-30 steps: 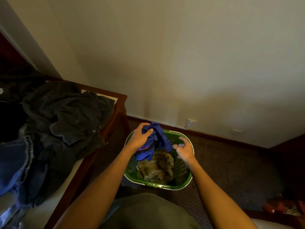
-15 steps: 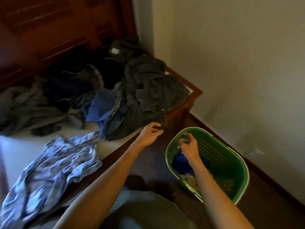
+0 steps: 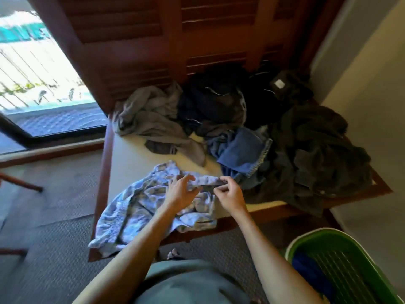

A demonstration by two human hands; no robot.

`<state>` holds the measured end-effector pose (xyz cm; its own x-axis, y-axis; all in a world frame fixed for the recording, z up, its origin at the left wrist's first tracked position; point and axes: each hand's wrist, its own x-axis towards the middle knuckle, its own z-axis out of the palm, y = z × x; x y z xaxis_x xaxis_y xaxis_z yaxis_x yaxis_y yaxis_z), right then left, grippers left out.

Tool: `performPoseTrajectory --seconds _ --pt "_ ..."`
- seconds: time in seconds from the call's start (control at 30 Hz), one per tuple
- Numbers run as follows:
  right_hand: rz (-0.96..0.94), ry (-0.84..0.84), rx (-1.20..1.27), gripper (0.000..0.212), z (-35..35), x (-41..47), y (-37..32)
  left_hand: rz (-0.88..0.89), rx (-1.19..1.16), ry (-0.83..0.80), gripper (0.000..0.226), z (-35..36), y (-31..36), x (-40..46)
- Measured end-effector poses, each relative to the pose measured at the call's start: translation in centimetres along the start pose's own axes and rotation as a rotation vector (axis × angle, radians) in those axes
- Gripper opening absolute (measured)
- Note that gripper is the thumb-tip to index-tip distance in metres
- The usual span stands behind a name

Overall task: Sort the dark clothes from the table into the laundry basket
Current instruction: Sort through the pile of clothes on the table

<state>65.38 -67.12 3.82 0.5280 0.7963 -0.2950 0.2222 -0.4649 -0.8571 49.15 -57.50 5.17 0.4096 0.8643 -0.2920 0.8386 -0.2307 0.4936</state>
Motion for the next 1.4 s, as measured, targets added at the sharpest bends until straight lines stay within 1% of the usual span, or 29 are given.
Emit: performPoseTrajectory --seconds 0.07,0.1,0.13,0.2,0.27,0.3,0.37,0.43,0.47,0.53,0.57,0.6,0.63,0.67,0.7,0.77,0.8,0.87,0.93,1.0,1.03,1.1,1.17,1.2,1.27,1.33,1.4 --pt "0.02 -0.103 -0.144 0.056 3.4 1.3 -1.2 -0.099 0.134 0.078 0.05 -1.7 -3.5 0.9" --pt "0.05 -0.144 -0.24 0.068 5.1 2.1 -1.3 -0.17 0.177 0.071 0.058 -2.1 -5.7 1.8" --pt "0.098 -0.182 -0.352 0.08 6.4 2.5 -1.5 -0.254 0.221 0.023 0.067 -2.7 -7.6 2.3" --pt "0.153 -0.239 -0.504 0.093 8.7 2.9 -1.9 -0.398 0.207 -0.164 0.078 -3.3 -10.8 3.3" --pt "0.161 -0.255 -0.519 0.094 10.4 3.4 -2.4 -0.449 0.065 -0.281 0.085 -3.5 -12.3 3.8" --pt "0.135 -0.263 -0.499 0.094 10.7 3.6 -3.2 -0.465 -0.016 -0.281 0.089 -3.4 -12.5 4.0" --pt "0.095 -0.289 -0.371 0.094 11.2 4.7 -4.1 -0.465 -0.119 -0.253 0.098 -3.7 -11.4 4.1" --pt "0.068 -0.383 -0.214 0.093 11.1 5.7 -5.3 -0.395 -0.211 -0.164 0.099 -3.8 -10.2 5.0" --pt "0.037 -0.437 -0.161 0.097 11.0 6.3 -5.8 -0.35 -0.283 -0.132 0.093 -3.9 -9.4 5.5" --pt "0.01 -0.519 -0.121 0.108 11.4 7.2 -6.7 -0.306 -0.567 -0.104 0.073 -4.2 -7.8 7.1" --pt "-0.023 -0.513 -0.109 0.117 11.6 7.5 -7.1 -0.294 -0.742 -0.118 0.061 -4.6 -6.7 7.7" --pt "-0.052 -0.469 -0.121 0.127 11.9 7.9 -7.1 -0.29 -0.884 -0.129 0.048 -5.1 -5.5 8.1" --pt "-0.092 -0.417 -0.162 0.133 11.6 8.1 -7.7 -0.297 -0.99 -0.146 0.037 -5.6 -4.3 8.4" --pt "-0.126 -0.379 -0.212 0.134 11.1 8.6 -7.6 -0.334 -1.079 -0.176 0.031 -5.8 -3.4 8.6" --pt "-0.171 -0.362 -0.306 0.132 10.2 9.2 -8.1 -0.377 -1.182 -0.237 0.032 -5.8 -2.9 8.7" --pt "-0.232 -0.338 -0.638 0.12 7.6 9.9 -9.4 -0.406 -1.329 -0.355 0.052 -5.4 -2.4 9.0" --pt "-0.26 -0.322 -0.79 0.113 6.4 10.2 -9.4 -0.365 -1.343 -0.384 0.058 -4.9 -2.3 9.3" --pt "-0.286 -0.322 -0.918 0.103 4.8 10.7 -9.2 -0.265 -1.199 -0.395 0.053 -5.1 -1.9 9.8" --pt "-0.278 -0.393 -1.017 0.092 4.3 11.3 -8.8 -0.177 -0.997 -0.321 0.05 -6.4 -1.4 10.5" --pt "-0.232 -0.515 -1.092 0.092 4.3 11.8 -8.6 -0.138 -0.813 -0.24 0.045 -8.0 -2.0 11.8" --pt "-0.215 -0.541 -1.103 0.093 4.5 12.1 -9.3 -0.116 -0.751 -0.191 0.042 -8.8 -2.8 12.7" --pt "-0.208 -0.494 -1.106 0.081 5.1 13.4 -11.7 -0.098 -0.634 -0.073 0.04 -11.1 -4.6 14.3" --pt "-0.226 -0.392 -1.051 0.071 5.9 15.6 -15.1 -0.121 -0.561 0.025 0.037 -13.8 -6.0 15.7" --pt "-0.268 -0.336 -1.004 0.071 6.4 16.9 -16.9 -0.137 -0.527 0.075 0.039 -15.4 -6.5 16.4" --pt "-0.405 -0.247 -0.938 0.074 7.8 19.9 -20.0 -0.207 -0.416 0.178 0.053 -18.0 -8.0 18.3" --pt "-0.543 -0.195 -0.924 0.087 9.5 22.9 -23.0 -0.298 -0.296 0.231 0.069 -20.1 -9.6 20.5" --pt "-0.612 -0.177 -0.918 0.103 11.5 25.7 -25.9 -0.369 -0.322 0.236 0.073 -21.8 -10.4 22.5"
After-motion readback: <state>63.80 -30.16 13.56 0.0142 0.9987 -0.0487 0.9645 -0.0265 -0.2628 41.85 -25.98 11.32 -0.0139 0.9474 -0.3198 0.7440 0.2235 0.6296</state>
